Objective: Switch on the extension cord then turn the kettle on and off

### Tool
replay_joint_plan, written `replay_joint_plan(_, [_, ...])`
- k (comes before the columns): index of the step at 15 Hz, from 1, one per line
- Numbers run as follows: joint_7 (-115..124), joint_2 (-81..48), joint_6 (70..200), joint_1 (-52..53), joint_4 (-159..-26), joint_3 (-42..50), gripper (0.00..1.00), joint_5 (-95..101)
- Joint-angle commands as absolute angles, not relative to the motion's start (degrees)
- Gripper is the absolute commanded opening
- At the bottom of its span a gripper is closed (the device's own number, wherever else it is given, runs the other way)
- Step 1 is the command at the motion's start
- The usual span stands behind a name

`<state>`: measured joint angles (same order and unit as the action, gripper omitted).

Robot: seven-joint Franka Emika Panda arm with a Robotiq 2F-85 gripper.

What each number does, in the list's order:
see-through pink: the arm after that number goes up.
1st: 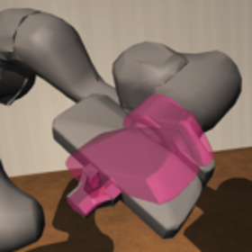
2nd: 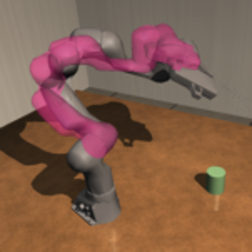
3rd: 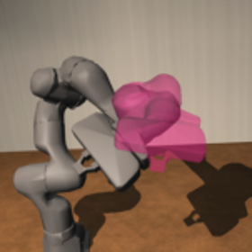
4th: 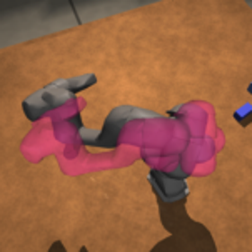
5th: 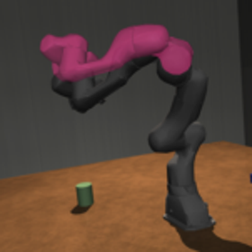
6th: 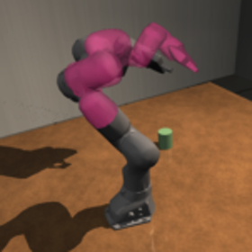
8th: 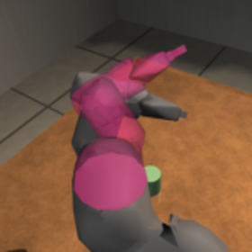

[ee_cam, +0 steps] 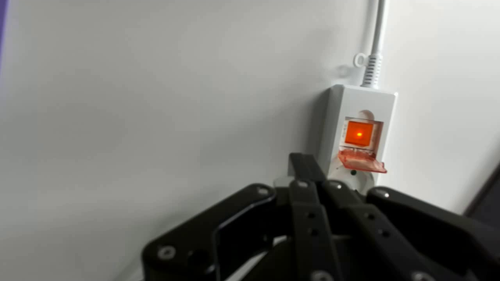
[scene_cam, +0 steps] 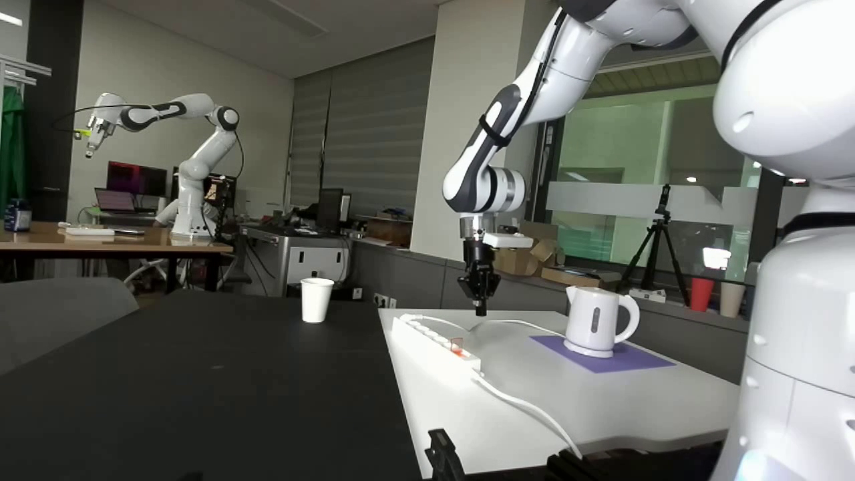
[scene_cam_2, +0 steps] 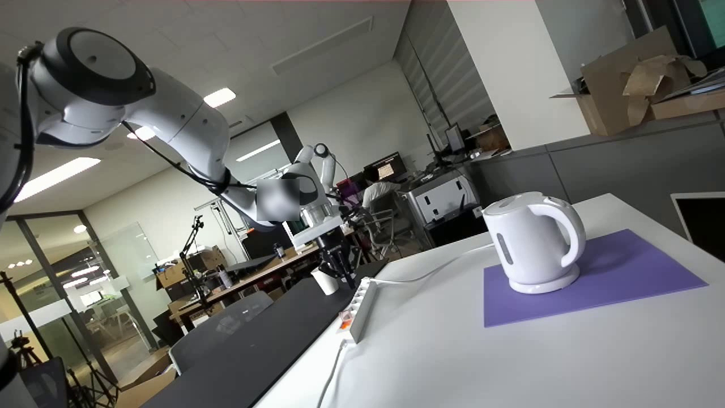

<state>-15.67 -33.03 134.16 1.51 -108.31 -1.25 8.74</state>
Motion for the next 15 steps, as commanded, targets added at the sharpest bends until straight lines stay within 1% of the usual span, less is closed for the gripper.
replay_joint_plan(1, [-10.84,-31.7,135.66,3.44,-109.93,1.75,0.0,14.5])
replay_joint_plan(6, [-6.63,-31.77,137.84,3.08,-109.79,4.91,0.0,17.9])
replay_joint_plan(7, [-10.18,-33.02,136.93,2.15,-108.73,2.87,0.01,16.44])
replay_joint_plan(15, [-8.78,-33.0,137.53,2.16,-108.73,3.95,0.01,17.22])
